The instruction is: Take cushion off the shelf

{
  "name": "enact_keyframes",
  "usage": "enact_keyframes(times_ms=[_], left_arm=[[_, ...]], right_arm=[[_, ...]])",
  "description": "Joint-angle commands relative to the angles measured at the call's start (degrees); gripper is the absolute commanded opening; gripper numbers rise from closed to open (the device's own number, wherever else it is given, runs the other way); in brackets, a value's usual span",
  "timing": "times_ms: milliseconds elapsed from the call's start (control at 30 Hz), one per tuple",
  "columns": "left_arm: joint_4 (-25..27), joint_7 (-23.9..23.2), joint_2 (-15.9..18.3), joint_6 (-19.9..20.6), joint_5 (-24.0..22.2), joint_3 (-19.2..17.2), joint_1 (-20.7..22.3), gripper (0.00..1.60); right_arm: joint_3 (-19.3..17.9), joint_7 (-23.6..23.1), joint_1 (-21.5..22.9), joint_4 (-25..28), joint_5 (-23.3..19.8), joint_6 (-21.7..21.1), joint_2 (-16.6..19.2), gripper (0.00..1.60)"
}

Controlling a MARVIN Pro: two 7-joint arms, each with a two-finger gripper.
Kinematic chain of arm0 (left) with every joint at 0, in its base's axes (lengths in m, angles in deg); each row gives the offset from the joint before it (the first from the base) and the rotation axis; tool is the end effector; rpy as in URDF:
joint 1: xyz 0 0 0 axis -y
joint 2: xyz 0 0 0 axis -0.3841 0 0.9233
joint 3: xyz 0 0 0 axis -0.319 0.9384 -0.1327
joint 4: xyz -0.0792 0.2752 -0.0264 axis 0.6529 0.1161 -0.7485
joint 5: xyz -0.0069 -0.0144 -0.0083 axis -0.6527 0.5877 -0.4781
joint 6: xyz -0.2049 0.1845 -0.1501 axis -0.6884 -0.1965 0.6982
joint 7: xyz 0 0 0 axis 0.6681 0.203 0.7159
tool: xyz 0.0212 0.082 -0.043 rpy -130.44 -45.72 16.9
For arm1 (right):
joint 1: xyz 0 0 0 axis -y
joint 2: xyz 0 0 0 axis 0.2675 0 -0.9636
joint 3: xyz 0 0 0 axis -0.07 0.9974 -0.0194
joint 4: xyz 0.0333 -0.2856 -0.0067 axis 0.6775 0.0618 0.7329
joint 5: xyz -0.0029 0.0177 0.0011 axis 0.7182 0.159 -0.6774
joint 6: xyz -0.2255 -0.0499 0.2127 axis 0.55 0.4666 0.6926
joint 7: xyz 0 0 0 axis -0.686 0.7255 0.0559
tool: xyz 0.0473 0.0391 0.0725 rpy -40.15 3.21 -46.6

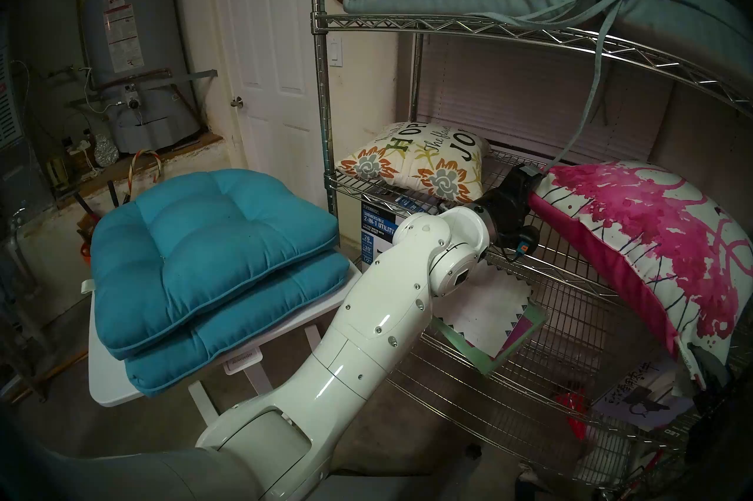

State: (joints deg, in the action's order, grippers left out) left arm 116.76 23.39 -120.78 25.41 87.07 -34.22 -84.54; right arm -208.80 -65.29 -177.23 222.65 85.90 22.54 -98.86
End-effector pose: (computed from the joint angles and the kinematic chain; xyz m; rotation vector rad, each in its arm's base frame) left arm 0.4313 -0.3307 -0.1407 -0.4708 1.8016 -1.8543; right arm 0.0322 -0.1801 -0.1484 1.0669 1.3839 1.0824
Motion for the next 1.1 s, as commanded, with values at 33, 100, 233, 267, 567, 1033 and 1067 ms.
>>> enact_keyframes(times_ms=[33,100,233,267,567,1033,1067], left_arm=[[0.14,3.66,-2.50,-1.03,-1.50,-0.12,1.38,0.00],[0.54,4.57,-2.14,-1.17,-1.63,-0.10,0.65,0.00],[2.92,6.46,-0.86,-0.86,-1.81,-0.58,-1.24,0.00],[3.46,6.81,-0.51,-0.90,-1.93,-0.75,-1.75,0.00],[10.06,8.59,3.69,-1.65,-2.91,-2.74,-7.15,0.00],[18.95,8.79,7.61,-2.45,-4.24,-5.32,-13.34,0.00],[19.72,8.47,7.86,-2.39,-4.30,-5.44,-13.86,0.00]], right_arm=[[-0.08,0.13,-0.18,0.38,-0.25,0.16,-0.15,0.00],[-0.09,0.13,-0.19,0.38,-0.26,0.17,-0.15,0.00],[-0.09,0.12,-0.18,0.38,-0.27,0.17,-0.15,0.00],[-0.09,0.12,-0.18,0.38,-0.27,0.18,-0.15,0.00],[-0.10,0.12,-0.15,0.38,-0.26,0.19,-0.14,0.00],[-0.12,0.08,-0.16,0.38,-0.27,0.22,-0.20,0.00],[-0.12,0.08,-0.16,0.38,-0.27,0.22,-0.21,0.00]])
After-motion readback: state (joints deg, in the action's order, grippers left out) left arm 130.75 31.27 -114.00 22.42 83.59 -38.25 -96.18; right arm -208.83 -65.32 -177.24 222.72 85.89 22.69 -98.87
